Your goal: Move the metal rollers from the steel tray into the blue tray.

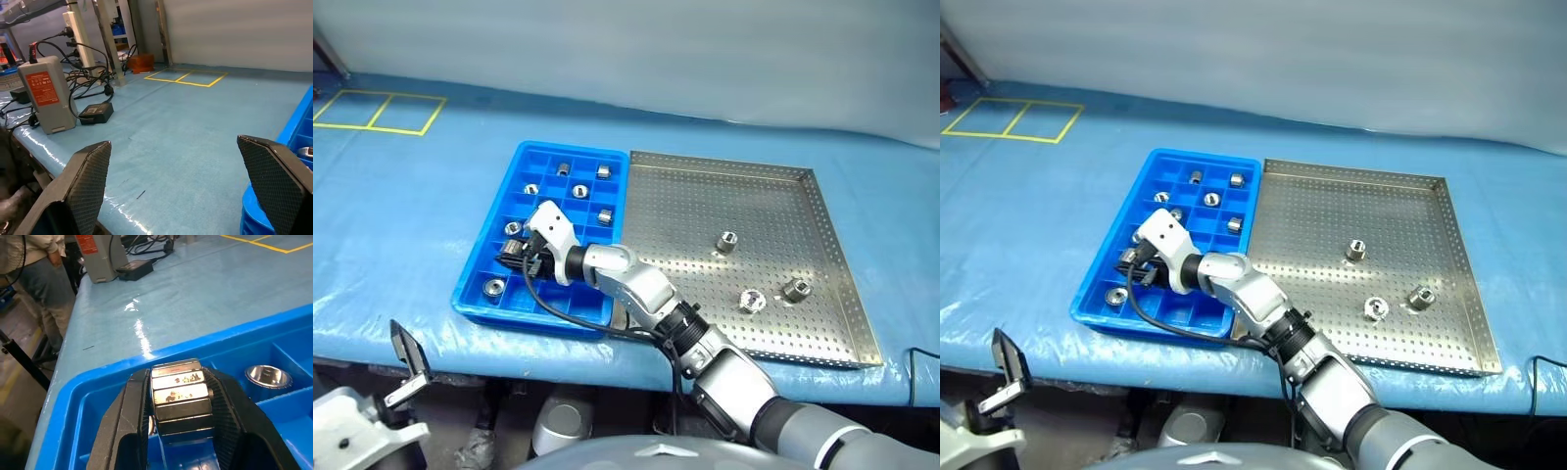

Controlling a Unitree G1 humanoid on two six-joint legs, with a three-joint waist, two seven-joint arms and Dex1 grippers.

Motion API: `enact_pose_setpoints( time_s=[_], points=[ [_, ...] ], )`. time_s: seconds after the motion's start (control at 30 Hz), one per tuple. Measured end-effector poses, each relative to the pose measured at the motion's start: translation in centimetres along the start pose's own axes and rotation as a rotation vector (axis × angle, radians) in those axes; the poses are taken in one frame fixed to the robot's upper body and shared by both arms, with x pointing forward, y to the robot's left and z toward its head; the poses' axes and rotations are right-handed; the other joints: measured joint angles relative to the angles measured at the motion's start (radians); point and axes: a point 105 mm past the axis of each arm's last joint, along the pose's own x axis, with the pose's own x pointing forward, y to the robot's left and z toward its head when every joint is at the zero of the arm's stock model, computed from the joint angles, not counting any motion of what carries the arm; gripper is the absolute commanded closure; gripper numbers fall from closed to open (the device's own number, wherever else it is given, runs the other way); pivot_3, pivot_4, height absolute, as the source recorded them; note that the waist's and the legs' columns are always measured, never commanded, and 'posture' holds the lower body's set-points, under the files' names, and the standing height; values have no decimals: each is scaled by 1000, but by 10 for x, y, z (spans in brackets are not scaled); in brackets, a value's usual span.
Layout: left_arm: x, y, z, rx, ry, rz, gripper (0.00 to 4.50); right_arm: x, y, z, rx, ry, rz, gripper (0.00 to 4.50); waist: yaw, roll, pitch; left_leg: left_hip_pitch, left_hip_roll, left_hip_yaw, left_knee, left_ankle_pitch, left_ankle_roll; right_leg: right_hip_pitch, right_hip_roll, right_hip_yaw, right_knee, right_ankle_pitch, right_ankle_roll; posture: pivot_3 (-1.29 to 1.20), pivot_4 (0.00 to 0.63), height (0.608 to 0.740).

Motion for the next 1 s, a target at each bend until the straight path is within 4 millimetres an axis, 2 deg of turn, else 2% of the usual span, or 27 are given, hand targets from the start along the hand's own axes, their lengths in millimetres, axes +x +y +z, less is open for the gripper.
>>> enact_pose_setpoints(
  time_s=[0.27, 0.67, 0.83, 1.0],
  points=[
    [-4, 4, 2, 2, -8, 26, 18, 2, 7, 6, 1, -22, 30, 3209, 102, 0, 0, 0, 3, 0, 0, -3, -6, -1, 3, 0, 0, -2, 0, 679, 150, 740],
    [-12, 8, 3, -11, 9, 67, 18, 5, 15, 11, -11, -26, 75, 3209, 303, -2, -1, 0, 12, 1, 2, -10, -16, -3, 12, -2, 2, -8, -5, 681, 150, 740],
    [-8, 4, 3, -30, -2, 56, 18, 3, 1, 19, -26, -41, 6, 3209, 355, -2, -2, 0, 15, 1, 2, -11, -18, -8, 13, -5, 3, -9, -7, 636, 150, 740],
    [0, -4, 2, -53, -11, 27, 18, -3, -25, 43, -57, -89, -102, 3209, 367, -3, -2, 0, 16, 3, 2, -11, -20, -10, 13, -6, 4, -9, -7, 598, 150, 740]
  ],
)
